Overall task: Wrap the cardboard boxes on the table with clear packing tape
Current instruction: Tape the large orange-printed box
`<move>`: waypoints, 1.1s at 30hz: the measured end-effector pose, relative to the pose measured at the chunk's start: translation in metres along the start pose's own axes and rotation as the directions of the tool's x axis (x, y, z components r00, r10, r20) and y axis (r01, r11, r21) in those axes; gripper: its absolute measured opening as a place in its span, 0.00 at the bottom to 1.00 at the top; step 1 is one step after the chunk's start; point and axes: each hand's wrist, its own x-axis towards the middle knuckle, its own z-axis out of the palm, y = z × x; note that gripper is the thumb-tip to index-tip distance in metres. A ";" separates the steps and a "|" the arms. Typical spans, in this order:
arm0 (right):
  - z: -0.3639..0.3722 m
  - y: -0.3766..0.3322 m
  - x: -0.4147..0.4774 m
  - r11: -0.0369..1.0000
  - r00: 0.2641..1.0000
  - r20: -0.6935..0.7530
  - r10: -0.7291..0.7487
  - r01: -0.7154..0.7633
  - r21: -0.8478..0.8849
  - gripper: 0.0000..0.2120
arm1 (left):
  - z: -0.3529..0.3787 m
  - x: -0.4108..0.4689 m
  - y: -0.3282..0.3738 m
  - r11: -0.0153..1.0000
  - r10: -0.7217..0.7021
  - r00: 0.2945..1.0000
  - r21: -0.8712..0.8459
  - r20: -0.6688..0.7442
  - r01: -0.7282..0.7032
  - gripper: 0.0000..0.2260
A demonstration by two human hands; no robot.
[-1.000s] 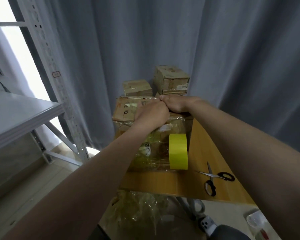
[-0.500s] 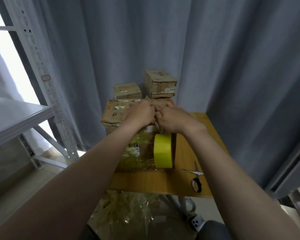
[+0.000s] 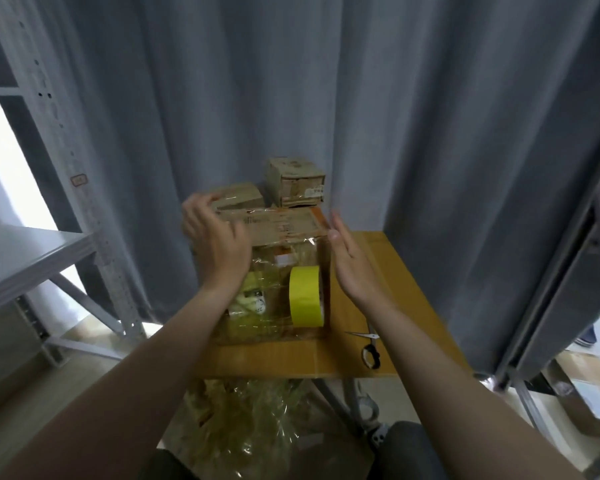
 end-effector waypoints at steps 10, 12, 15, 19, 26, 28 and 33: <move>0.017 0.039 -0.019 0.912 0.938 -0.067 0.341 -0.312 0.267 0.19 | -0.018 -0.046 -0.023 0.663 -0.715 0.673 -0.122 0.189 0.738 0.12; 0.016 0.035 -0.023 0.927 0.961 -0.062 0.269 -0.241 0.286 0.22 | -0.021 -0.040 -0.012 0.746 -0.642 0.744 -0.074 0.187 0.662 0.12; 0.014 0.021 -0.031 0.942 0.981 -0.076 0.180 -0.150 0.299 0.28 | -0.028 -0.023 0.005 0.860 -0.509 0.833 0.086 0.217 0.503 0.12; 0.015 0.009 -0.032 0.939 0.984 -0.130 0.122 -0.072 0.336 0.30 | -0.034 0.006 0.020 0.873 -0.470 0.832 0.296 0.295 0.388 0.19; 0.018 0.018 -0.004 0.950 0.963 0.012 0.269 -0.267 0.160 0.42 | -0.022 0.034 -0.025 0.766 -0.639 0.632 0.438 0.439 0.470 0.43; 0.018 0.017 0.001 0.939 0.944 0.085 0.318 -0.326 0.112 0.44 | -0.010 0.036 -0.050 0.735 -0.676 0.549 0.507 0.491 0.451 0.56; 0.025 0.019 -0.006 0.926 0.902 0.327 0.282 -0.345 0.154 0.36 | 0.005 0.011 -0.093 0.705 -0.709 0.373 0.614 0.598 0.357 0.62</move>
